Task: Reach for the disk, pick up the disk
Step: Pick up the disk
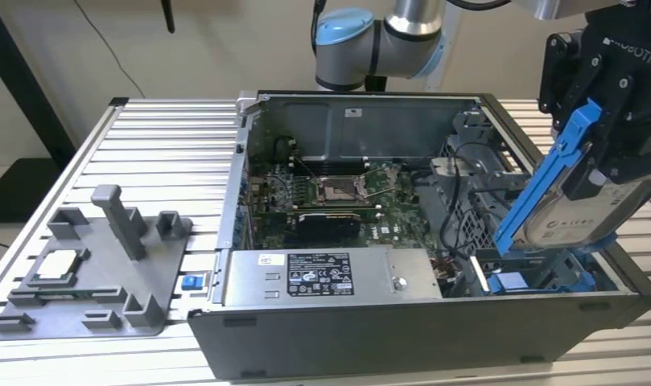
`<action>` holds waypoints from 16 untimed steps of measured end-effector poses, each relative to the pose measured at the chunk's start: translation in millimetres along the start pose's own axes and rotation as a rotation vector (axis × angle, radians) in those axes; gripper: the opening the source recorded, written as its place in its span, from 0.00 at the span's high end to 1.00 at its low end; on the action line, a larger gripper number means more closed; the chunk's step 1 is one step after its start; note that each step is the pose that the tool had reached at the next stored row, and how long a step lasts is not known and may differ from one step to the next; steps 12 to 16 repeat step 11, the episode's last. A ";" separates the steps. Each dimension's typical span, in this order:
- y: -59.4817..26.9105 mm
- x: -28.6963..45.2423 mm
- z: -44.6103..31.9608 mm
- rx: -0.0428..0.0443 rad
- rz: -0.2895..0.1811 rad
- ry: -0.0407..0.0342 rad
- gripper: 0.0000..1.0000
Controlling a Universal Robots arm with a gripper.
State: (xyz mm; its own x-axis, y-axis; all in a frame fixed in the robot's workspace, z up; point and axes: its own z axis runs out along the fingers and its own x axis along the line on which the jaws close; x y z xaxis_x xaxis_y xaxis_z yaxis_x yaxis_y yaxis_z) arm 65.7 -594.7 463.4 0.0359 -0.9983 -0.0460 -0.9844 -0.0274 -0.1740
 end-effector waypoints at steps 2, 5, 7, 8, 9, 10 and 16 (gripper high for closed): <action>0.1 0.0 0.0 0.0000 0.000 0.0001 1.00; 0.1 -0.1 0.0 0.0000 0.000 0.0000 1.00; 0.2 -0.2 0.0 0.0000 0.000 0.0000 1.00; 0.2 -0.2 0.0 0.0000 0.000 0.0001 1.00; 0.2 -0.3 0.0 0.0000 0.000 0.0001 1.00; 0.2 -0.3 0.0 0.0000 0.000 0.0000 1.00; 0.2 -0.4 0.0 0.0000 0.000 0.0000 1.00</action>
